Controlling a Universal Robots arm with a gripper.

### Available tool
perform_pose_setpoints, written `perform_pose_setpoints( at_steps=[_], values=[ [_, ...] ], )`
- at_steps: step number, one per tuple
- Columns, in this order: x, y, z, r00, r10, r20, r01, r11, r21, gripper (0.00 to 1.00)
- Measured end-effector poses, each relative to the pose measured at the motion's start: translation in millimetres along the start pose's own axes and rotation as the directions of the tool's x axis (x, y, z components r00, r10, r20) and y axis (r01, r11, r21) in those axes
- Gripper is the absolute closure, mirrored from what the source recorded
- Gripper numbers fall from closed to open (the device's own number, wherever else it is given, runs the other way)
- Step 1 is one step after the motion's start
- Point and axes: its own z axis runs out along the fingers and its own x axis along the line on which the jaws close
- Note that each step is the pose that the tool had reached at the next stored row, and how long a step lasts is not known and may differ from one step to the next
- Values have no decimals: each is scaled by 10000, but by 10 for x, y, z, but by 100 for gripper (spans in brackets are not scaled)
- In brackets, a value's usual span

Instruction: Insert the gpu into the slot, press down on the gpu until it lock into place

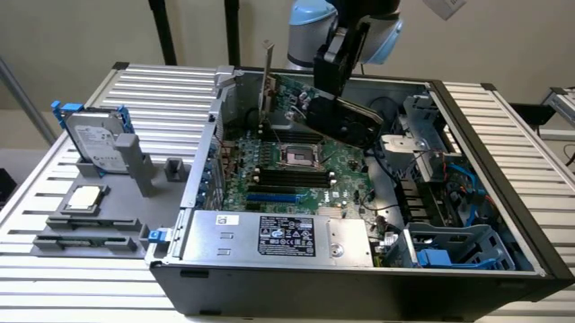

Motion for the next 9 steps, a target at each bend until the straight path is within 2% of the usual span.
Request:
perform_pose_setpoints(
  at_steps=[5,9],
  values=[
    [0,-1,15,9959,-902,-33,903,9959,40,74],
    [-1,-2,31,9868,-1621,-52,1622,9867,83,74]
  ],
)
